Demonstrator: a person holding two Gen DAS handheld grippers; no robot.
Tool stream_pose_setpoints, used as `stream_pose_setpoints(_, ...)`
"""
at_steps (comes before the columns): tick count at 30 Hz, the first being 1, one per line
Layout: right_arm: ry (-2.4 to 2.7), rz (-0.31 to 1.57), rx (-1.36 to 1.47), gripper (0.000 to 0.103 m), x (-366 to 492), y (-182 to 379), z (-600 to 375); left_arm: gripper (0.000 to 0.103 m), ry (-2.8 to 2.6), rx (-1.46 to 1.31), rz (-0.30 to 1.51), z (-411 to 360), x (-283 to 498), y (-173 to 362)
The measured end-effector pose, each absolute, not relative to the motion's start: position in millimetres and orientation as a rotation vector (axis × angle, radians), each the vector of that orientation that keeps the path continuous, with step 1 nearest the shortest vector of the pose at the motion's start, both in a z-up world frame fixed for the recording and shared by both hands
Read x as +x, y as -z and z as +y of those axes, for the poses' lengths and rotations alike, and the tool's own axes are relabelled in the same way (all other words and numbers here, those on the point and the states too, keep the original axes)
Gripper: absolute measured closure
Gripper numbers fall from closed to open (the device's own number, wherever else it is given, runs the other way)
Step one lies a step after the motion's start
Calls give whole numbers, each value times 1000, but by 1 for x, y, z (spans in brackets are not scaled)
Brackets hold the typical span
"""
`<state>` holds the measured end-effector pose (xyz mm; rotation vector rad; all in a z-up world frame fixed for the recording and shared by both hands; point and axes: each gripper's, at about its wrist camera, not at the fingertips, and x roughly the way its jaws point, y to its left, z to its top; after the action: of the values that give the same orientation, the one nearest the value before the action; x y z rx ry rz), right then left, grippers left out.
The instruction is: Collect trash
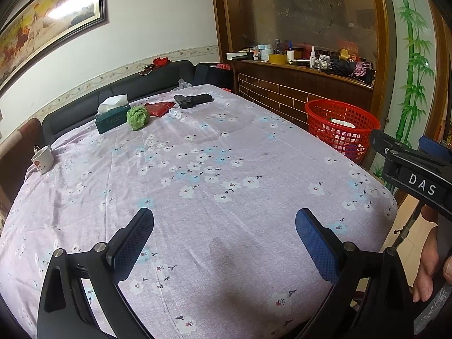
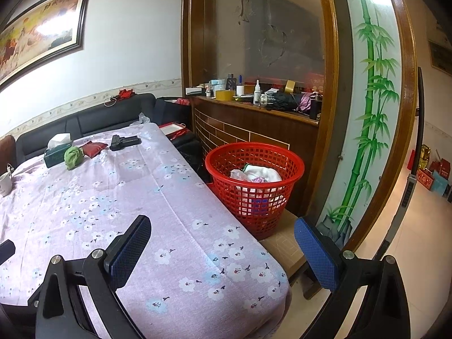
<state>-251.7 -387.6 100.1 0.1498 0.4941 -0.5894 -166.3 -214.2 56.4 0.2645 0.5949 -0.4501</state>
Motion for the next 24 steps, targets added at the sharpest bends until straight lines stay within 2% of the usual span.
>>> stream_pose_setpoints(24,586,503,153,1,-253,-100,-389,3,450,262,600,-214,-166,-55)
